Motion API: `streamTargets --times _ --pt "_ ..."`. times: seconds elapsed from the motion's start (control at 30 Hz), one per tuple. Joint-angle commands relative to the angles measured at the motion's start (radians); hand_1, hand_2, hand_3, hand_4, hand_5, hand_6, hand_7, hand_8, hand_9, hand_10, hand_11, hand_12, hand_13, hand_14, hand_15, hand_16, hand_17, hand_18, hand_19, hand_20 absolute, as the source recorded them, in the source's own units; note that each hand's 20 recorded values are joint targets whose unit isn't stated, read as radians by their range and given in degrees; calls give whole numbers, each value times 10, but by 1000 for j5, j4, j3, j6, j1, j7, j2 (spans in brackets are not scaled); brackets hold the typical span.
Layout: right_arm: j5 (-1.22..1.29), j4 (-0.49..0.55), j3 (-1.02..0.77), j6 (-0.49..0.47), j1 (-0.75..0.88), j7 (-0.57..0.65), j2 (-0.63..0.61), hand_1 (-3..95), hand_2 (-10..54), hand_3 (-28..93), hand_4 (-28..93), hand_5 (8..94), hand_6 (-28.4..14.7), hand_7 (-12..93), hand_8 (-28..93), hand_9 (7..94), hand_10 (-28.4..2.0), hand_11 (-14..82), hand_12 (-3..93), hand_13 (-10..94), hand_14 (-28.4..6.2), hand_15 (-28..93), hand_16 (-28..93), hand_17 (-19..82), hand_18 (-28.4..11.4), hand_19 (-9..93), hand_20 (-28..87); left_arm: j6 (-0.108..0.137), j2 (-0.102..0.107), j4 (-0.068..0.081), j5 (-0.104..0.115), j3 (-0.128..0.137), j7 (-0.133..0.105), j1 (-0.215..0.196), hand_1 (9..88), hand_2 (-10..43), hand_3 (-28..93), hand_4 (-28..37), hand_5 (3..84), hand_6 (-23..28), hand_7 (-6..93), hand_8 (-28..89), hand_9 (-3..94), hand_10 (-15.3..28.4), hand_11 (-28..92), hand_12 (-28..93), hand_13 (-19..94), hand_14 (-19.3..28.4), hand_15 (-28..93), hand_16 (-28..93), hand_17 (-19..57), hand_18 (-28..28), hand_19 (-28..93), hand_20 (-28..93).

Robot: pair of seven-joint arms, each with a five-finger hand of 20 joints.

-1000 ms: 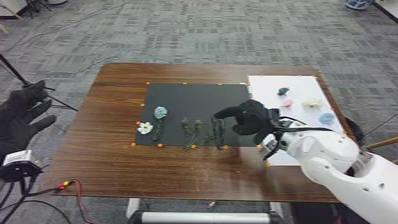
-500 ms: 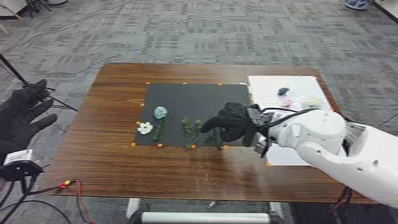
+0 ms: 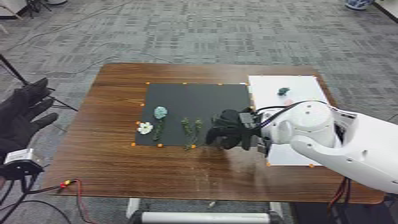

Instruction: Arrange flowers

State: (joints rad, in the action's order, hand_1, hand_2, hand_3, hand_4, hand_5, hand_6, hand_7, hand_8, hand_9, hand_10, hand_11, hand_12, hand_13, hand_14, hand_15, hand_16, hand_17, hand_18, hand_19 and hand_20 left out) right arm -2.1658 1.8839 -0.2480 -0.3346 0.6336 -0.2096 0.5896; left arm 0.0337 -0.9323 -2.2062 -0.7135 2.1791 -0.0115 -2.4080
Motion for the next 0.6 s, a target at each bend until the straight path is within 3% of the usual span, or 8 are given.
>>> streamTargets --times 0.03,0.6 --pt "-32 -10 20 -16 -20 -14 29 244 133 932 -128 455 46 200 -149 743 -108 670 368 679 -127 842 388 301 -226 808 543 -4 2 -4 0 3 -2 -8 326 -52 405 -283 176 11 188 -80 108 79 166 208 17 107 340 -48 -135 192 306 104" --pt "-74 -89 130 -36 -139 -7 115 233 143 932 -120 463 46 199 -151 746 -111 679 349 684 -125 843 384 301 -226 808 542 -5 -3 -12 0 4 -12 -11 327 -50 400 -283 177 12 188 -81 108 79 164 208 18 108 337 -49 -135 192 303 105"
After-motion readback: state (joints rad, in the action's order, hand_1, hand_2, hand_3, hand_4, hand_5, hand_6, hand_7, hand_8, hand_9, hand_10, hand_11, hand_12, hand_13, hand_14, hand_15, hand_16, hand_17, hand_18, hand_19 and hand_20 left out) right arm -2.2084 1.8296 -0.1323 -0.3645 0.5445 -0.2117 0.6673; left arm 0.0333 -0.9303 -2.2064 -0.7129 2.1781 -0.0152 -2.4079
